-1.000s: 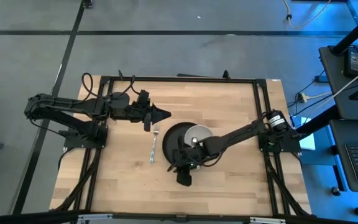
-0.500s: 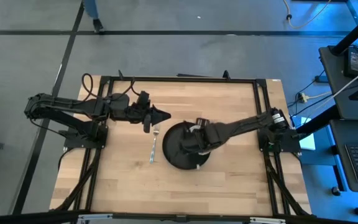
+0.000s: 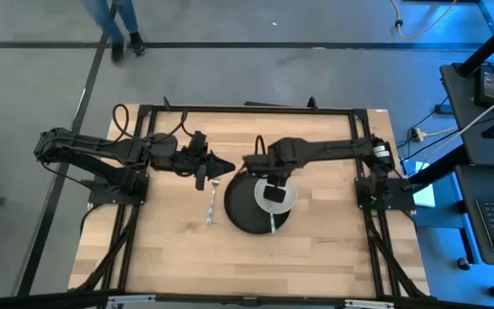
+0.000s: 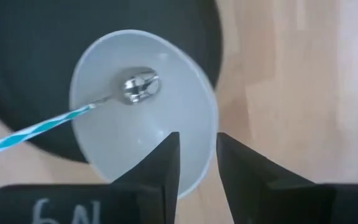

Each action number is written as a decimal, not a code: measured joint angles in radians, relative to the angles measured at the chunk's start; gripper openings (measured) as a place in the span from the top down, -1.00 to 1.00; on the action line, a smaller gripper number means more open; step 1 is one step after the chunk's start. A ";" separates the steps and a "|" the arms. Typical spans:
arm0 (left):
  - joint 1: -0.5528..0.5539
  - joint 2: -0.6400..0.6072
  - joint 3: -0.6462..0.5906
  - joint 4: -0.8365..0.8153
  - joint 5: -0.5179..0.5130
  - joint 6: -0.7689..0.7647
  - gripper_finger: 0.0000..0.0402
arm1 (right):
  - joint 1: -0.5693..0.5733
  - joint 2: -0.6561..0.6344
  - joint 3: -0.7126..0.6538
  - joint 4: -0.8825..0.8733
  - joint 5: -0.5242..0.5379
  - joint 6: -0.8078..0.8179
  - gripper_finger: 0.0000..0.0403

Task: Set table place
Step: Adjust the white bowl

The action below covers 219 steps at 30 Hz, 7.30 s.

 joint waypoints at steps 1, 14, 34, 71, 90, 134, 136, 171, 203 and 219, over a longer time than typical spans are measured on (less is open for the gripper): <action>0.000 0.000 0.000 0.000 0.000 0.000 0.78 | -0.015 0.000 0.000 0.001 -0.034 -0.002 0.47; 0.000 0.000 0.000 0.000 0.000 0.000 0.78 | -0.069 0.000 0.000 0.037 -0.135 -0.001 0.47; 0.001 0.000 0.000 0.002 -0.016 0.000 0.78 | -0.009 0.005 -0.156 0.054 0.057 0.023 0.47; 0.023 0.000 0.000 0.003 -0.038 0.000 0.78 | -0.044 0.002 -0.277 0.159 0.023 -0.001 0.50; 0.023 0.000 0.000 0.003 -0.038 0.001 0.78 | -0.046 0.003 -0.188 0.165 -0.127 -0.056 0.96; 0.073 -0.035 -0.001 0.016 -0.039 0.008 0.78 | -0.152 0.125 -0.186 0.335 -0.371 -0.080 0.98; 0.073 -0.035 -0.001 0.019 -0.037 0.008 0.78 | -0.160 0.126 -0.186 0.346 -0.371 -0.080 0.97; 0.073 -0.035 0.000 0.030 -0.034 0.007 0.78 | -0.194 0.132 -0.241 0.434 -0.465 -0.076 0.81; 0.072 -0.034 0.001 0.029 -0.030 0.008 0.78 | -0.191 0.165 -0.143 0.341 -0.443 -0.081 0.78; 0.072 -0.034 0.001 0.028 -0.027 0.008 0.78 | -0.181 0.160 0.130 0.103 -0.411 -0.085 0.78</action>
